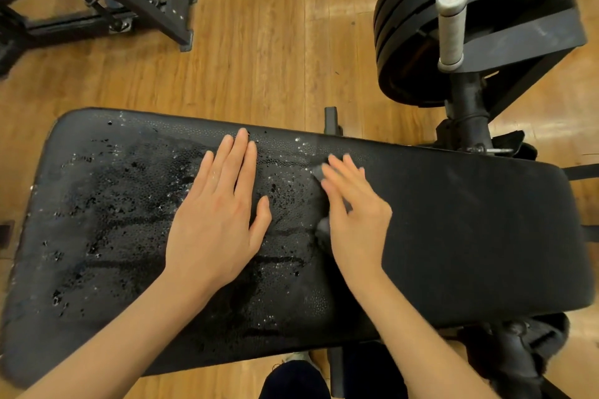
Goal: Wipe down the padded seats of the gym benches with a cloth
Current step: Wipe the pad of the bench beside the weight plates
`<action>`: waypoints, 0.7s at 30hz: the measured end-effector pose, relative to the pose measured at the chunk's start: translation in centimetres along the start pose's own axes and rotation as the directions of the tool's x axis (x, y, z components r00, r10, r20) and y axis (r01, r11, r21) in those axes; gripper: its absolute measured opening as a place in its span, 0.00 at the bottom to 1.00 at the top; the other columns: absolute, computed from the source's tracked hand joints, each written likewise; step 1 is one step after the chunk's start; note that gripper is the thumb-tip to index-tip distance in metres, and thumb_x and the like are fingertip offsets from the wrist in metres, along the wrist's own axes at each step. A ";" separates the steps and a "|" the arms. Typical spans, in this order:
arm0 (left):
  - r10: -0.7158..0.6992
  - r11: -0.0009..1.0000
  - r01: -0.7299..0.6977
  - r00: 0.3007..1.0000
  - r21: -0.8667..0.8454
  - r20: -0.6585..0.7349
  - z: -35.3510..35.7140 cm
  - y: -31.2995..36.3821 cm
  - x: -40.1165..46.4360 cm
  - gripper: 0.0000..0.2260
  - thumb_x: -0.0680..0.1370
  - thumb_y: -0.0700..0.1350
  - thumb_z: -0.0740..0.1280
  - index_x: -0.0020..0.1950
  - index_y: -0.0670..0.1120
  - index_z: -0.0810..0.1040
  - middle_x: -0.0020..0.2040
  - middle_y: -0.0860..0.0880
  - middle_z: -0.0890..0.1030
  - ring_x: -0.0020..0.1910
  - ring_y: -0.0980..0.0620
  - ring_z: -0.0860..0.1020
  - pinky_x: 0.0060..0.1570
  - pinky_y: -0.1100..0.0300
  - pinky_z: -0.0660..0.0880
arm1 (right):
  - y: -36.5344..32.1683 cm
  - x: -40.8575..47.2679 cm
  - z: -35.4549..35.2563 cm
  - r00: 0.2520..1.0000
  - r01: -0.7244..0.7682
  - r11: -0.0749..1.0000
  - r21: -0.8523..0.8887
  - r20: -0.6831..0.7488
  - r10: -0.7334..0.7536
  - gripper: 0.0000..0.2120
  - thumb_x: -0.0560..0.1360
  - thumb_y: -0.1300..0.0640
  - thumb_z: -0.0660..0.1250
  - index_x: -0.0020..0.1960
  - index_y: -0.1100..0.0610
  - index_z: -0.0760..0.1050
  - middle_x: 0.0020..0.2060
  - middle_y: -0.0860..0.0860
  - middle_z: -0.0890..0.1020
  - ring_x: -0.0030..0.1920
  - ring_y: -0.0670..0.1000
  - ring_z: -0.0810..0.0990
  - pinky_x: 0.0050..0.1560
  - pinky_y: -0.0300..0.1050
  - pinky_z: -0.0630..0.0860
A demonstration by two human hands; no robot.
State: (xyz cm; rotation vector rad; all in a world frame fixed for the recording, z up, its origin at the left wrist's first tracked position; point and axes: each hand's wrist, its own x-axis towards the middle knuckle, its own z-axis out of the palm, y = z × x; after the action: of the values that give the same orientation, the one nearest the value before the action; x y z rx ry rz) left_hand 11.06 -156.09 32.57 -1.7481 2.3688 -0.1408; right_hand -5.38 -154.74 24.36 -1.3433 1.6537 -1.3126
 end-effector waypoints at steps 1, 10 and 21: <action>0.000 1.000 0.000 1.000 -0.003 0.001 0.0 0.0 0.0 0.30 0.82 0.54 0.49 0.80 0.37 0.55 0.81 0.40 0.55 0.81 0.44 0.53 0.79 0.49 0.50 | -0.1 1.8 0.9 1.000 -0.008 1.000 -0.003 -0.030 0.008 0.12 0.77 0.66 0.68 0.59 0.61 0.81 0.60 0.53 0.82 0.67 0.51 0.75 0.73 0.53 0.67; 0.000 0.996 -0.002 1.000 -0.090 -0.017 -0.1 -0.4 0.0 0.30 0.82 0.54 0.50 0.81 0.39 0.55 0.82 0.43 0.54 0.81 0.46 0.51 0.79 0.54 0.44 | 1.5 5.2 -1.2 0.994 -0.104 0.994 -0.017 -0.018 0.103 0.11 0.78 0.61 0.67 0.59 0.57 0.82 0.60 0.49 0.82 0.66 0.46 0.75 0.69 0.51 0.70; -0.024 0.999 0.025 1.000 -0.030 0.010 -2.1 -7.2 -2.0 0.31 0.82 0.56 0.50 0.80 0.39 0.56 0.81 0.42 0.56 0.80 0.44 0.54 0.79 0.53 0.44 | -0.9 6.0 0.8 0.994 -0.089 0.996 -0.011 0.059 0.089 0.11 0.78 0.62 0.68 0.59 0.56 0.82 0.58 0.47 0.82 0.65 0.43 0.76 0.71 0.47 0.69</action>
State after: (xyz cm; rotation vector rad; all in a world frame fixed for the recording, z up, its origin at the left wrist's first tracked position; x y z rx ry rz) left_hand 17.94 -156.39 36.18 -1.7876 2.3554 -0.1013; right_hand -6.05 -160.69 25.66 -1.2857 1.6613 -1.2044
